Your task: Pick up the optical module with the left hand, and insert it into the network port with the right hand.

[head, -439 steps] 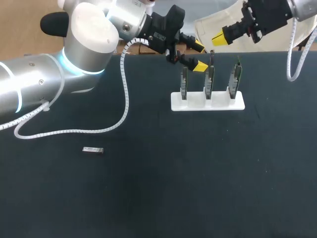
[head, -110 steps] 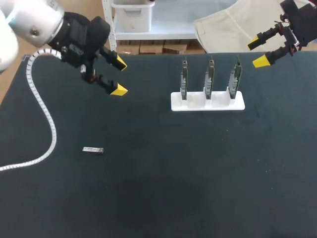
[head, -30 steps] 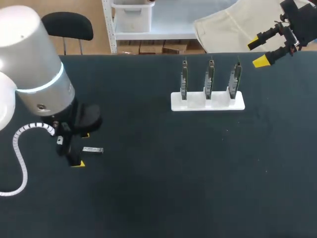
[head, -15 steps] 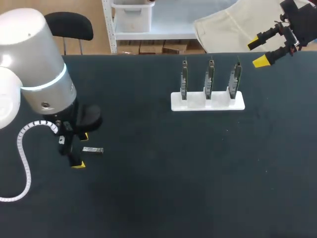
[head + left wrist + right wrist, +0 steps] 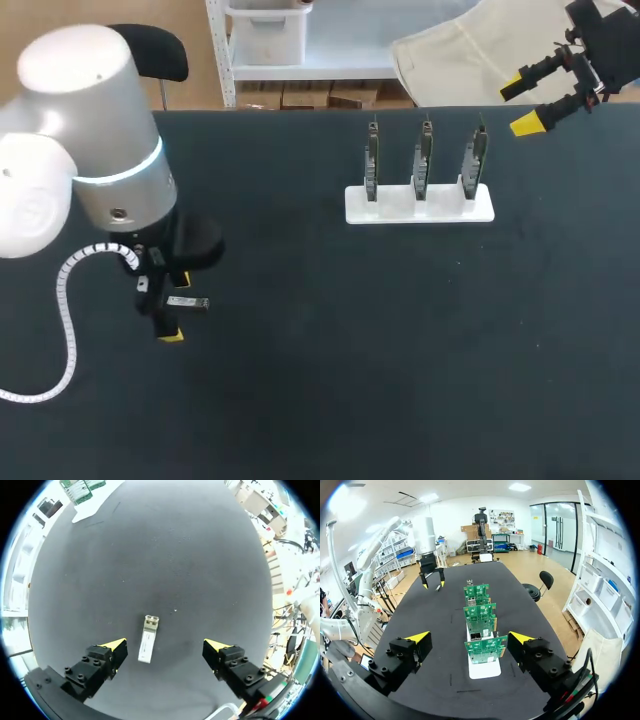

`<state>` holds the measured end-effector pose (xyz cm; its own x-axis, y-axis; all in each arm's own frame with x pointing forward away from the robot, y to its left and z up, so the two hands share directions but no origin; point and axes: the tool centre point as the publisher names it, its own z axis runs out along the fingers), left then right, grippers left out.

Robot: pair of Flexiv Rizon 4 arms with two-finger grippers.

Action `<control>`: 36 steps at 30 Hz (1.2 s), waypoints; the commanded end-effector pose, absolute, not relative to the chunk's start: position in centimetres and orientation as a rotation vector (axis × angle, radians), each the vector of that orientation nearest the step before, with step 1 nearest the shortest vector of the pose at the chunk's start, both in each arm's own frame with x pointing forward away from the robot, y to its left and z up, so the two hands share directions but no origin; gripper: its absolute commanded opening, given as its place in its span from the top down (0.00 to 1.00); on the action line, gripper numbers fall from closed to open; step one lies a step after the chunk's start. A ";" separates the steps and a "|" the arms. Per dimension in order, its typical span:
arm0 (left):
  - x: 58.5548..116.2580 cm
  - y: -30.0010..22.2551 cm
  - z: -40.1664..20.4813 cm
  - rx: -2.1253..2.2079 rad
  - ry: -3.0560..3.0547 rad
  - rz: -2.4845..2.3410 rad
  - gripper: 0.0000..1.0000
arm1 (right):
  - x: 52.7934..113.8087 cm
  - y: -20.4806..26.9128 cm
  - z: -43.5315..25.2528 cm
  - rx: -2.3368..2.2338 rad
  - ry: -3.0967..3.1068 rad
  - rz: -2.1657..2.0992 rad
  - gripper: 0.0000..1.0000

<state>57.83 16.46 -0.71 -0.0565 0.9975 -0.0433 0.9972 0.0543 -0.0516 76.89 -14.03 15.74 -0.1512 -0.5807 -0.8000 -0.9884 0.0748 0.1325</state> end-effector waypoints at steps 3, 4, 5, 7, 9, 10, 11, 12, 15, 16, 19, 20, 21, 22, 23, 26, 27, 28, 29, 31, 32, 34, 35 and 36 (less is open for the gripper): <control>58.4 15.9 -0.7 -2.151 -2.268 0.087 0.00 | 76.7 -14.0 15.7 -1.552 1.795 0.928 0.00; 58.4 15.9 -0.7 -2.155 -2.262 0.075 0.00 | 76.7 -14.0 15.7 -1.552 1.795 0.928 0.00; 58.4 15.9 -0.7 -2.156 -2.257 0.068 0.00 | 76.7 -14.0 15.7 -1.552 1.795 0.928 0.00; 58.2 15.9 -0.8 -2.156 -2.254 0.064 0.00 | 76.7 -14.0 15.7 -1.552 1.795 0.928 0.00; 58.1 16.0 -1.0 -2.153 -2.247 0.056 0.00 | 76.7 -14.0 15.7 -1.552 1.795 0.928 0.00; 58.0 16.1 -1.0 -2.150 -2.243 0.048 0.00 | 76.7 -14.0 15.7 -1.552 1.795 0.928 0.00; 57.9 16.1 -1.1 -2.148 -2.243 0.048 0.00 | 76.7 -14.0 15.7 -1.552 1.795 0.928 0.00; 57.9 16.2 -1.2 -2.142 -2.246 0.048 0.00 | 76.7 -14.0 15.7 -1.552 1.795 0.928 0.00; 57.8 16.5 -1.3 -2.128 -2.259 0.054 0.00 | 76.7 -14.0 15.7 -1.552 1.795 0.928 0.00; 57.9 16.6 -1.2 -2.127 -2.261 0.053 0.00 | 76.7 -14.0 15.7 -1.552 1.795 0.928 0.00; 57.9 16.7 -1.2 -2.128 -2.267 0.043 0.00 | 76.7 -14.0 15.7 -1.552 1.795 0.928 0.00; 57.9 16.7 -1.2 -2.147 -2.255 0.023 0.00 | 76.7 -14.0 15.7 -1.552 1.795 0.928 0.00; 57.8 16.6 -1.2 -2.156 -2.248 0.007 0.00 | 76.7 -14.0 15.7 -1.552 1.795 0.928 0.00; 57.7 16.6 -1.2 -2.157 -2.244 0.005 0.00 | 76.7 -14.0 15.7 -1.552 1.795 0.928 0.00; 57.7 16.5 -1.3 -2.159 -2.240 -0.006 0.00 | 76.7 -14.0 15.7 -1.552 1.795 0.928 0.00; 57.7 16.4 -1.4 -2.162 -2.235 -0.013 0.00 | 76.7 -14.0 15.7 -1.552 1.795 0.928 0.00; 57.7 16.3 -1.5 -2.164 -2.232 -0.018 0.00 | 76.7 -14.0 15.7 -1.552 1.795 0.928 0.00; 57.6 16.3 -1.5 -2.165 -2.231 -0.019 0.00 | 76.7 -14.0 15.7 -1.552 1.795 0.928 0.00; 57.6 16.3 -1.5 -2.167 -2.230 -0.019 0.00 | 76.7 -14.0 15.7 -1.552 1.795 0.928 0.00; 57.5 16.2 -1.5 -2.169 -2.226 -0.023 0.00 | 76.7 -14.0 15.7 -1.552 1.795 0.928 0.00; 57.6 16.2 -1.5 -2.170 -2.225 -0.024 0.00 | 76.7 -14.0 15.7 -1.552 1.795 0.928 0.00; 57.6 16.2 -1.5 -2.169 -2.226 -0.027 0.00 | 76.7 -14.0 15.7 -1.552 1.795 0.928 0.00; 57.6 16.2 -1.5 -2.167 -2.227 -0.028 0.00 | 76.7 -14.0 15.7 -1.552 1.795 0.928 0.00; 57.6 16.2 -1.5 -2.165 -2.229 -0.027 0.00 | 76.7 -14.0 15.7 -1.552 1.795 0.928 0.00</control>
<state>57.58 16.22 -1.47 -0.0280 0.9991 0.0332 0.9995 0.0284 -0.0122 76.89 -14.03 15.74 -0.1512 -0.5807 -0.8000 -0.9884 0.0748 0.1325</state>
